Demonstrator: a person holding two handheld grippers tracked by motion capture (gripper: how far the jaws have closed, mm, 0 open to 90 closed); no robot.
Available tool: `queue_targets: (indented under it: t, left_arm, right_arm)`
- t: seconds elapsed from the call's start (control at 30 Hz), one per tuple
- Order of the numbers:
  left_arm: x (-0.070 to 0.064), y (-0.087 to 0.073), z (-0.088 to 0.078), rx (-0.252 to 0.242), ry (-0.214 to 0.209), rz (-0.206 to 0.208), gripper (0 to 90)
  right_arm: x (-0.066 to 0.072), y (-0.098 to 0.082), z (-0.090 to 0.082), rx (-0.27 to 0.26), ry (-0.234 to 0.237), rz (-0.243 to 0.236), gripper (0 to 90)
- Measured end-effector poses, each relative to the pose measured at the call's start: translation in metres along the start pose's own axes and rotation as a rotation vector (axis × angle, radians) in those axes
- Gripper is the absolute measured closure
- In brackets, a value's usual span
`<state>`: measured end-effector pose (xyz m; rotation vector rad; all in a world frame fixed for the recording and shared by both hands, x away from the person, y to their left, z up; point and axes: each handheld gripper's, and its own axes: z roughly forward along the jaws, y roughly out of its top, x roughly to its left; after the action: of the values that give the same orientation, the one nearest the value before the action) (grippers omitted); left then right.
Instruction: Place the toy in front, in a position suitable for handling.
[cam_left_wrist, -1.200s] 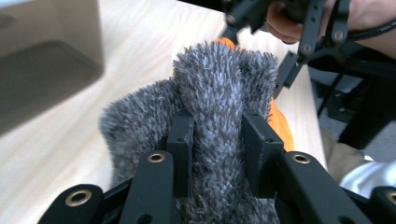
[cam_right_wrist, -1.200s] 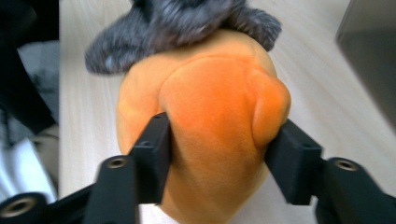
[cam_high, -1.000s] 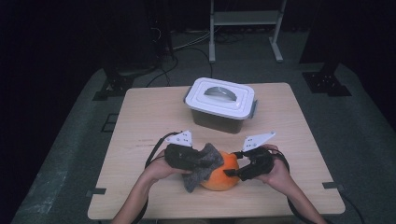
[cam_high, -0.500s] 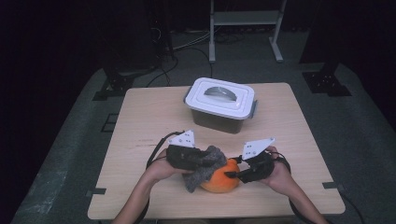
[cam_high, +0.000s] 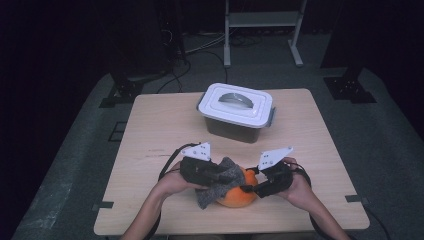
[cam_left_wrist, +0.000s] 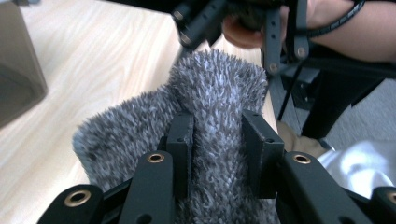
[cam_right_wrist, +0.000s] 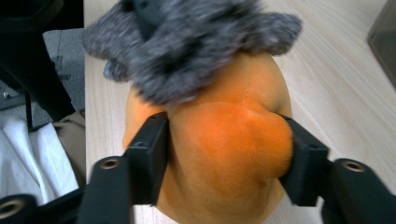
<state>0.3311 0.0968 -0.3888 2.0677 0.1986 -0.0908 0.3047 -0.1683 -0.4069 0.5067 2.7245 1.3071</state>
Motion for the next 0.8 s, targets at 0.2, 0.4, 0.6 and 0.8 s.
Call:
queue_targets:
  t: [0.2, 0.4, 0.6, 0.8]
  left_arm:
    - [0.005, 0.0, -0.01, -0.015, 0.101, -0.014, 65.1]
    - [0.014, -0.014, -0.011, -0.003, 0.023, -0.064, 67.3]
    - [0.01, -0.013, -0.006, 0.013, -0.074, -0.063, 67.1]
    - [0.009, -0.012, -0.005, 0.012, -0.051, -0.067, 67.2]
  right_arm:
    - [0.01, 0.003, -0.001, -0.003, 0.006, -0.105, 47.9]
    - [-0.005, 0.002, -0.007, 0.002, -0.064, -0.039, 44.9]
    - [-0.01, 0.002, -0.006, 0.01, -0.074, 0.026, 39.2]
    - [-0.014, 0.001, -0.009, 0.017, -0.003, 0.076, 33.4]
